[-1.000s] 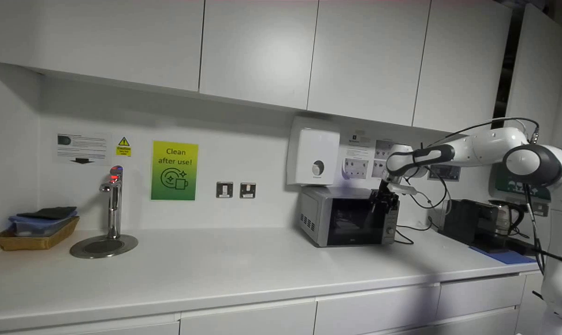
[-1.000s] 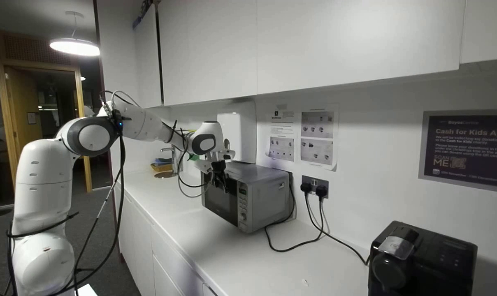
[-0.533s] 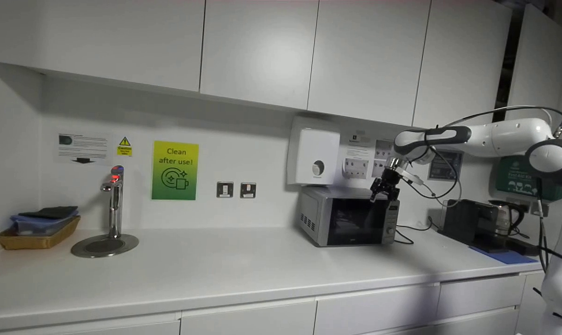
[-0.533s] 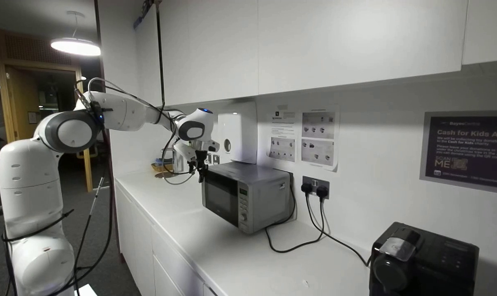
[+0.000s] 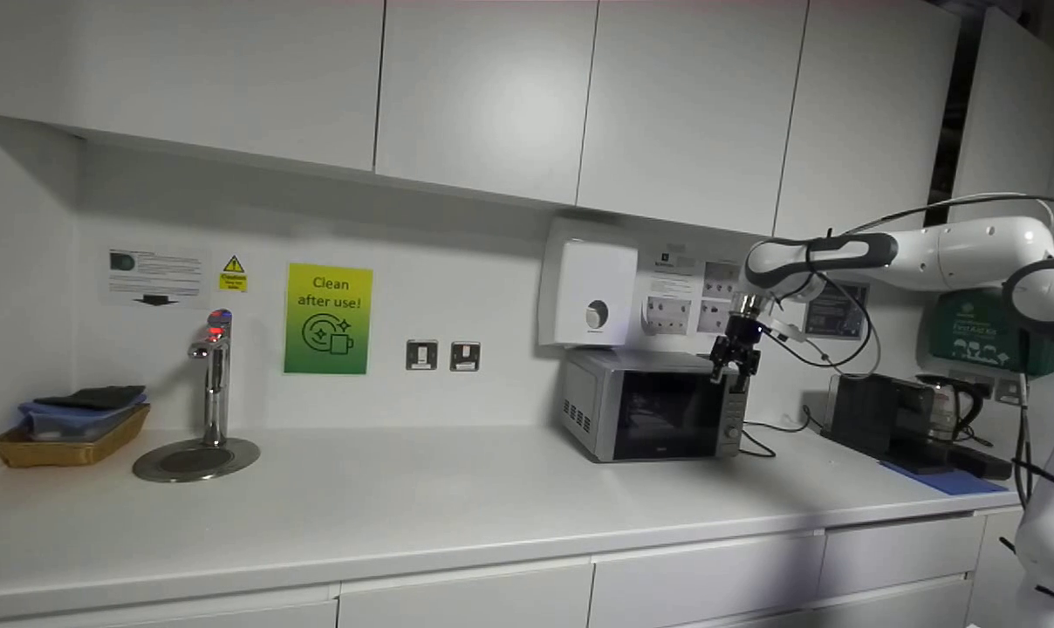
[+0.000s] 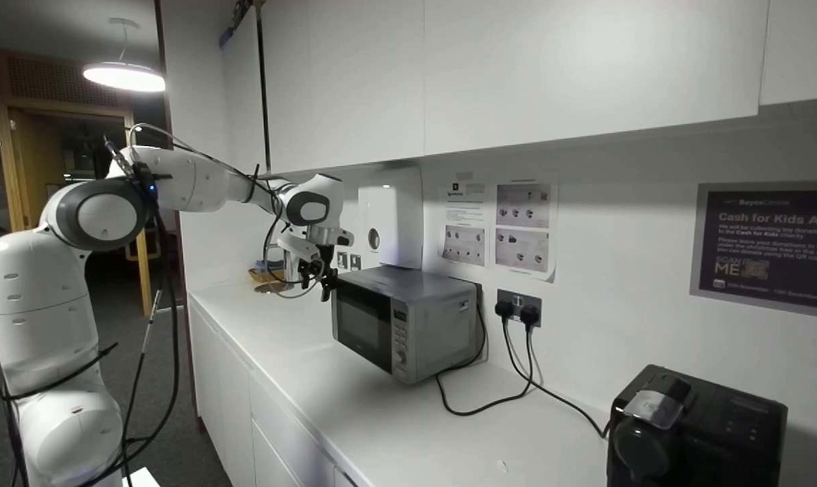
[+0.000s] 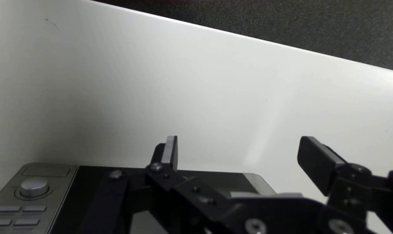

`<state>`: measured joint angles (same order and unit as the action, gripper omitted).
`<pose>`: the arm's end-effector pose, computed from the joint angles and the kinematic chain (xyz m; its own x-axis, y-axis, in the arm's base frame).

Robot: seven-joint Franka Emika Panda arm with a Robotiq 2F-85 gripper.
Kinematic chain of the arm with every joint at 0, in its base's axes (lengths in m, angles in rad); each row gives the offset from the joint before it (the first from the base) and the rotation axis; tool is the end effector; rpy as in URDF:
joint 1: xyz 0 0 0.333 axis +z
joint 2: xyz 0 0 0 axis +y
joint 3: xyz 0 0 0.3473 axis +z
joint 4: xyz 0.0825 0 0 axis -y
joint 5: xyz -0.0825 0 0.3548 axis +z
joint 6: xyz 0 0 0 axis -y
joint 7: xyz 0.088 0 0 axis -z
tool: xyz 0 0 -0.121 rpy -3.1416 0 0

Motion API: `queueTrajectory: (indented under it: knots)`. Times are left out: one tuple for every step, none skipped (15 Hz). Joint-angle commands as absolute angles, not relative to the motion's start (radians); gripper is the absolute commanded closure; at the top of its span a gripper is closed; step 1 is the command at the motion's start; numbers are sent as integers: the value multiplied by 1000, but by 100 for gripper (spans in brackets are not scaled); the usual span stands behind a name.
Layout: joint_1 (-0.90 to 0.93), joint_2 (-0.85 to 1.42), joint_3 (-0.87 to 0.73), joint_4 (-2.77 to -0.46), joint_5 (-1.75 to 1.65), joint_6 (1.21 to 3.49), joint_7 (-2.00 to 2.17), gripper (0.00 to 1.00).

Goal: Close the microwave door

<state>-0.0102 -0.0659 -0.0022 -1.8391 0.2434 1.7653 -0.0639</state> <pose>0.5115 0.0181 0.5757 1.0000 0.0031 0.0016 0.0034 -0.9716 -0.2366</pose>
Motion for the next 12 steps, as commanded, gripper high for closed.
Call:
queueTrajectory:
  knots:
    - [-4,-139,0,-1915,190,1787,-108,0]
    - [-4,-147,0,-1924,184,1788,-109,0]
    - [-4,-155,-1,-1935,185,1788,-111,0]
    - [-5,-102,-2,-1879,200,1764,-84,0]
    - [-4,-109,-2,-1888,199,1764,-86,0]
    - [-4,-115,-2,-1894,198,1764,-86,0]
    - [-4,-119,-2,-1899,198,1765,-86,0]
    - [-4,-121,-2,-1901,198,1765,-86,0]
    - [-4,-121,-2,-1902,198,1765,-86,0]
    - [-4,-121,-2,-1903,198,1765,-86,0]
    - [-4,-121,-2,-1904,198,1766,-86,0]
    - [-4,-121,-2,-1904,198,1766,-86,0]
